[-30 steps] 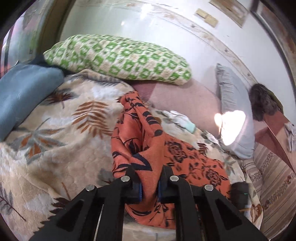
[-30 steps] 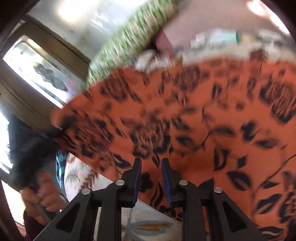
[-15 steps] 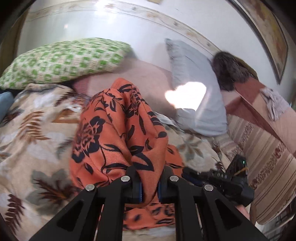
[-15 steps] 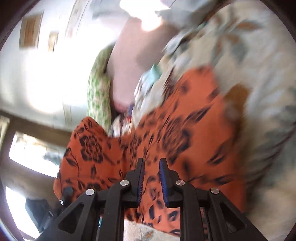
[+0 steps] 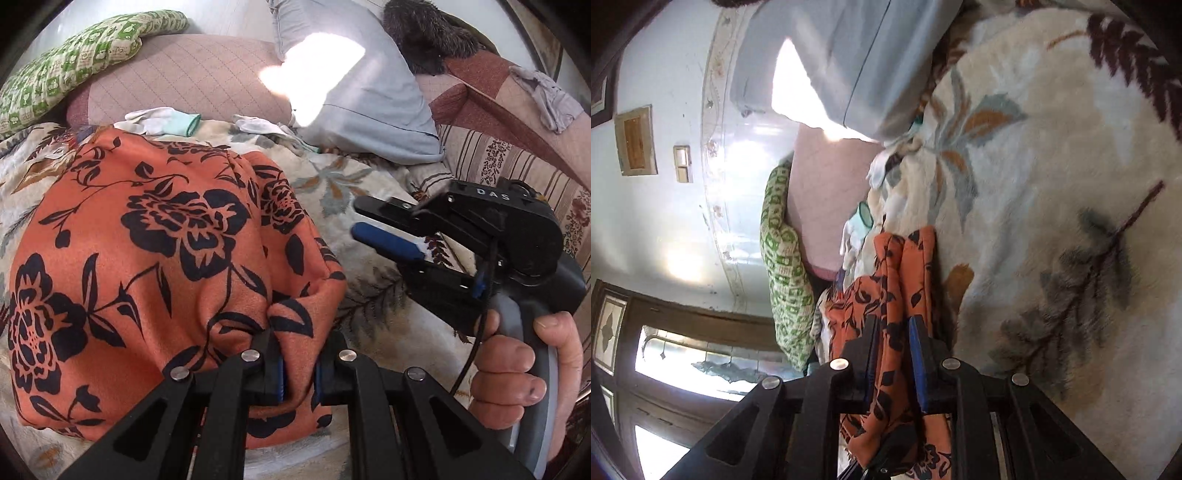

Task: Fold small clothes

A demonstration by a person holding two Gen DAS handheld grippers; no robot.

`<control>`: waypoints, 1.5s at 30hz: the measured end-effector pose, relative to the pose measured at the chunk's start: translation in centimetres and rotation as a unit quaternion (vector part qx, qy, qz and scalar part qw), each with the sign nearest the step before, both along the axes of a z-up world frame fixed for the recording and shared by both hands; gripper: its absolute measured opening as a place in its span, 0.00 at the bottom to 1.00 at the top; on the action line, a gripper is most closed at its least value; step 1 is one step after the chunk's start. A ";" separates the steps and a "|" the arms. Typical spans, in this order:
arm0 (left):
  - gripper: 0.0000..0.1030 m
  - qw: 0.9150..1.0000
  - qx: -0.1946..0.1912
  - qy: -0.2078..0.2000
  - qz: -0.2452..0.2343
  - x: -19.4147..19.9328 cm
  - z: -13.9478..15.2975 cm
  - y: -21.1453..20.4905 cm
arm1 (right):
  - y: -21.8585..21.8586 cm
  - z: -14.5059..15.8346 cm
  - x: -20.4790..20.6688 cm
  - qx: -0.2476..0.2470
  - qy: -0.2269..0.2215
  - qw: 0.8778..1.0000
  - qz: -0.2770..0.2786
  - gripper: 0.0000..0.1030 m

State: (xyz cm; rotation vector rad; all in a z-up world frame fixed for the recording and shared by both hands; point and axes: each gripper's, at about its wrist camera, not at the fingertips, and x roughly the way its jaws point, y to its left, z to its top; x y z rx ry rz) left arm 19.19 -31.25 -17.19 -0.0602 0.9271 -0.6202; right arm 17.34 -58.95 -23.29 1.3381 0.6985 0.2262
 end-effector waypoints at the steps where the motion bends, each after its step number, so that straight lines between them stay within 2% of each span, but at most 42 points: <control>1: 0.11 1.000 0.001 -0.002 0.000 0.0 0.3 0.1 | 0.9 -0.1 0.7 0.003 -0.005 1.000 0.012 0.21; 2: 0.11 1.000 0.002 -0.005 -0.001 -0.1 0.4 0.2 | 1.4 0.1 1.1 0.002 -0.009 1.000 0.024 0.30; 3: 0.11 1.000 0.004 -0.009 -0.002 -0.3 0.4 0.3 | 2.2 0.2 1.5 -0.001 -0.011 0.999 0.032 0.55; 4: 0.11 1.000 0.006 -0.012 -0.003 -0.4 0.4 0.4 | 2.9 0.3 1.9 -0.008 -0.008 0.999 0.039 0.67; 5: 0.11 1.000 0.008 -0.014 -0.004 -0.5 0.4 0.5 | 3.5 0.6 2.2 -0.020 -0.007 0.999 0.042 0.73; 11: 0.11 1.000 0.014 -0.023 -0.015 -1.0 0.8 1.4 | 5.5 0.9 4.9 -0.057 -0.005 0.995 0.087 0.73; 17: 0.11 0.998 0.030 -0.039 -0.033 -1.6 1.4 1.5 | 6.1 1.7 7.1 -0.074 -0.015 0.991 0.107 0.73; 22: 0.11 0.997 0.047 -0.041 -0.044 -1.6 0.9 0.8 | 8.5 1.2 8.9 -0.108 0.014 0.983 0.146 0.72; 23: 0.11 0.997 0.046 -0.040 -0.044 -1.5 1.0 0.8 | 9.1 1.0 9.2 -0.124 0.019 0.980 0.157 0.67; 24: 0.11 0.997 0.043 -0.041 -0.044 -1.3 1.1 0.7 | 9.6 1.0 9.5 -0.139 0.017 0.976 0.168 0.48; 25: 0.11 0.997 0.039 -0.041 -0.044 -1.1 1.3 0.7 | 10.0 1.0 9.8 -0.155 0.016 0.971 0.180 0.34; 27: 0.11 0.998 0.024 -0.038 -0.043 -0.8 1.8 0.8 | 9.9 1.0 9.8 -0.165 0.020 0.970 0.177 0.19; 30: 0.11 0.998 0.004 -0.046 -0.053 -0.1 3.0 -0.3 | 8.9 2.4 9.3 -0.174 0.000 0.974 0.144 0.17; 33: 0.11 0.995 0.010 -0.062 -0.074 0.4 3.3 -2.6 | 7.1 3.7 8.7 -0.180 -0.034 0.978 0.102 0.17; 35: 0.12 0.996 0.022 -0.036 -0.077 1.3 1.8 -3.7 | 5.8 2.9 8.8 -0.171 -0.029 0.981 0.082 0.18; 37: 0.13 0.996 0.032 0.006 -0.079 2.0 -0.1 -3.9 | 5.0 0.1 9.6 -0.118 0.001 0.987 0.106 0.23; 38: 0.13 0.996 0.027 0.011 -0.082 2.0 -0.4 -3.6 | 4.5 -1.5 9.7 -0.088 0.015 0.990 0.112 0.29; 39: 0.14 0.996 0.020 0.005 -0.085 1.8 0.0 -3.2 | 3.9 -2.7 9.4 -0.054 0.016 0.992 0.111 0.31; 40: 0.21 0.996 0.014 -0.004 -0.091 1.4 0.7 -2.9 | 3.2 -3.2 9.1 -0.023 0.011 0.994 0.108 0.32; 41: 0.34 0.995 0.008 -0.009 -0.103 1.1 1.6 -2.4 | 2.3 -2.9 8.6 -0.015 0.010 0.995 0.097 0.37; 42: 0.43 0.993 0.000 -0.012 -0.117 0.5 2.4 -2.0 | 1.4 -2.0 8.0 -0.030 0.008 0.996 0.078 0.53; 43: 0.59 0.992 -0.002 -0.020 -0.127 0.0 3.3 -1.4 | 0.5 -0.9 7.1 -0.049 -0.001 0.997 0.054 0.63; 44: 0.65 0.991 0.000 -0.035 -0.132 -0.8 4.2 -0.7 | -0.3 0.0 6.1 -0.061 -0.012 0.998 0.032 0.67; 45: 0.65 0.989 0.003 -0.050 -0.137 -1.4 5.0 0.2 | -0.9 1.0 5.3 -0.068 -0.022 0.997 0.020 0.67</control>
